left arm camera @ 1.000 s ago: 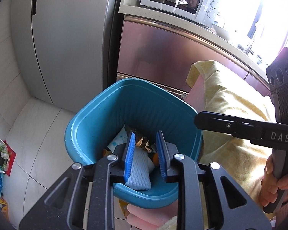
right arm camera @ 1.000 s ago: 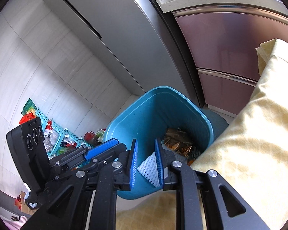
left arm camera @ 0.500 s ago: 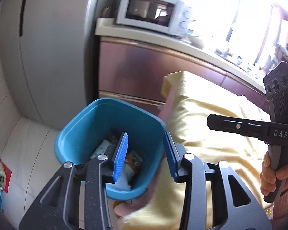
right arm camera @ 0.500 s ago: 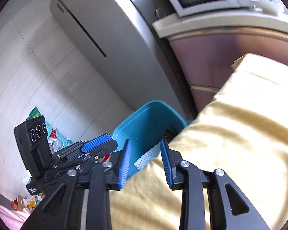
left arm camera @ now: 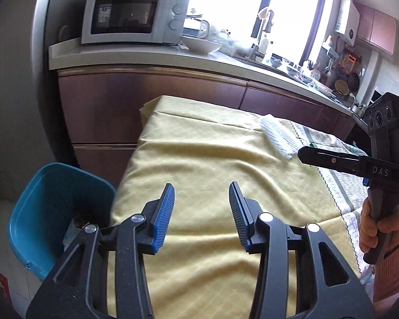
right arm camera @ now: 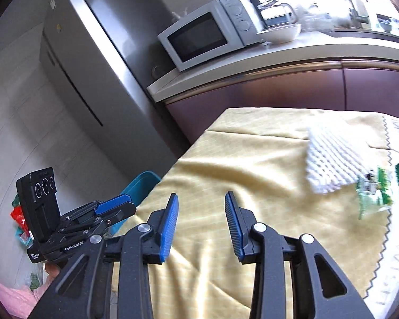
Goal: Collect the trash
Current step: 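Move both open grippers back over the foam net and green snack bag, then grasp the white foam net with the left gripper while the right grasps the green snack bag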
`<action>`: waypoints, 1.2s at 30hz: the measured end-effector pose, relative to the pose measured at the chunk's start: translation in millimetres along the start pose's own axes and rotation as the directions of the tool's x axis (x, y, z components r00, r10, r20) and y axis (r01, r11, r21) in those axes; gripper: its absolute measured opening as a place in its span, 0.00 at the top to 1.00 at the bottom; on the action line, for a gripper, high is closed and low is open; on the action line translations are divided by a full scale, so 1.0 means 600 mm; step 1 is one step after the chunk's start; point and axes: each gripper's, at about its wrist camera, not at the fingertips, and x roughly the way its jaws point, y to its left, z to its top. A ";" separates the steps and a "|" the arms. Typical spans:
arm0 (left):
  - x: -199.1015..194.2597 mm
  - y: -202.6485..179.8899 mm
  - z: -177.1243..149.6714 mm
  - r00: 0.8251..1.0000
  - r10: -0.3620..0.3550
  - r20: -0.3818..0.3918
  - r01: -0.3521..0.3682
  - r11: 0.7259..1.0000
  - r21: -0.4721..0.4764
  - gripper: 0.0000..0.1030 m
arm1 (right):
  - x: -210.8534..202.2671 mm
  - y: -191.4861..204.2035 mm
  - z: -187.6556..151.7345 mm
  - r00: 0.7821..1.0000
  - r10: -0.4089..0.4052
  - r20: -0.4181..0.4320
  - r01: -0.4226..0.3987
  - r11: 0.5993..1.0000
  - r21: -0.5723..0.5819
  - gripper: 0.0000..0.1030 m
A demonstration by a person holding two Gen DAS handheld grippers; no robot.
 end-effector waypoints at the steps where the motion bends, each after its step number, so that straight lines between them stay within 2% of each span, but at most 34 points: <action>1: 0.011 -0.016 0.004 1.000 -0.012 -0.007 0.012 1.000 0.009 0.59 | -0.012 -0.016 0.000 1.000 -0.019 0.011 0.019 1.000 0.015 0.66; 3: 0.037 -0.046 0.016 0.999 -0.037 -0.028 0.038 0.999 0.025 0.58 | -0.031 -0.045 -0.002 0.998 -0.051 0.033 0.050 0.998 0.044 0.61; 10: 0.128 -0.141 0.061 0.992 -0.092 -0.090 0.100 0.991 0.089 0.57 | -0.094 -0.143 -0.005 0.982 -0.168 0.088 0.155 0.978 0.142 0.60; 16: 0.207 -0.191 0.094 0.982 -0.123 -0.142 0.136 0.987 0.083 0.54 | -0.102 -0.216 0.005 0.970 -0.226 0.087 0.203 0.955 0.218 0.54; 25: 0.303 -0.223 0.120 0.965 -0.131 -0.227 0.147 0.987 0.057 0.52 | -0.075 -0.279 0.004 0.978 -0.201 0.046 0.178 0.937 0.299 0.54; 36: 0.385 -0.241 0.131 0.922 -0.210 -0.325 0.217 0.976 -0.017 0.52 | -0.058 -0.292 -0.006 0.990 -0.141 0.018 0.127 0.935 0.331 0.54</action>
